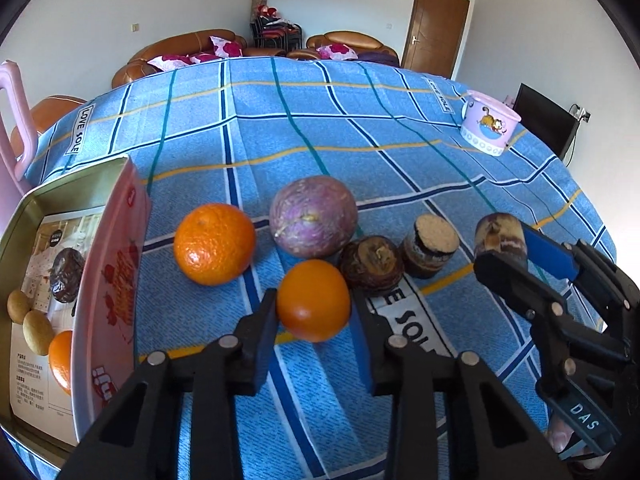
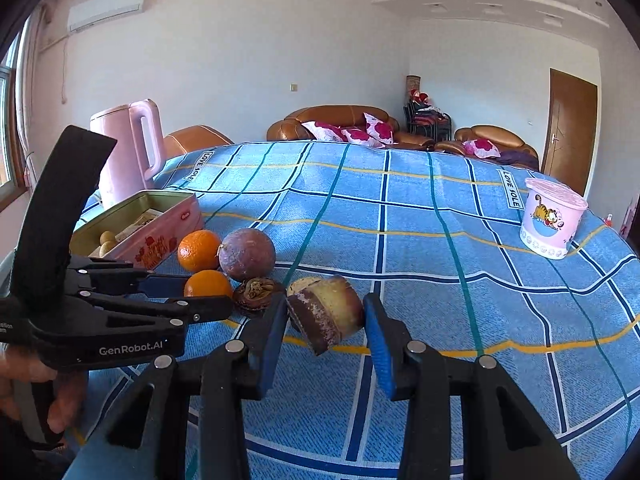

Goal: Organize fruits
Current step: 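Lift the orange with the left tool while the right tool carries the cut fruit toward the tin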

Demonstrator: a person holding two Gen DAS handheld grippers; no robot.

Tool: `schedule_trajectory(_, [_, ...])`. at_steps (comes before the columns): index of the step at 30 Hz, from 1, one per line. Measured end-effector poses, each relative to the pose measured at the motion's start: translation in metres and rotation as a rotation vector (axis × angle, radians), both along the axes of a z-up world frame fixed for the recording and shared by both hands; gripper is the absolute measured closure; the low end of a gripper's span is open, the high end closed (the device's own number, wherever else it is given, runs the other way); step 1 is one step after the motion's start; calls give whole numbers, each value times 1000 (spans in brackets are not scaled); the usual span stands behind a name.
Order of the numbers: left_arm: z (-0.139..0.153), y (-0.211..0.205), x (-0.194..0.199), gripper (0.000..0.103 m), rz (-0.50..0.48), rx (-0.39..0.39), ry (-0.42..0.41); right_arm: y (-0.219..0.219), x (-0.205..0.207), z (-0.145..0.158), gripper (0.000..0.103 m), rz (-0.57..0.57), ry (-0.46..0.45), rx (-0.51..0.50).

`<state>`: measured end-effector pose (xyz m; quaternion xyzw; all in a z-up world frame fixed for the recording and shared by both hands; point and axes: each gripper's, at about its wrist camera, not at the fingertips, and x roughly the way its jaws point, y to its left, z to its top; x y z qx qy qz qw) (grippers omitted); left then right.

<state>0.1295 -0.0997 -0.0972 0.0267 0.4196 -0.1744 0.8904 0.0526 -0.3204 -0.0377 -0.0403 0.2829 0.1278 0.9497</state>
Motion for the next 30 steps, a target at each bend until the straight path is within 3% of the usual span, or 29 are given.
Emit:
schedule_trajectory(9, [8, -3, -15, 68, 4, 43, -101, 1, -4, 0, 62, 10, -17, 0])
schedule_trajectory(30, [21, 15, -32, 68, 60, -16, -226, 0, -15, 4, 62, 36, -96, 12])
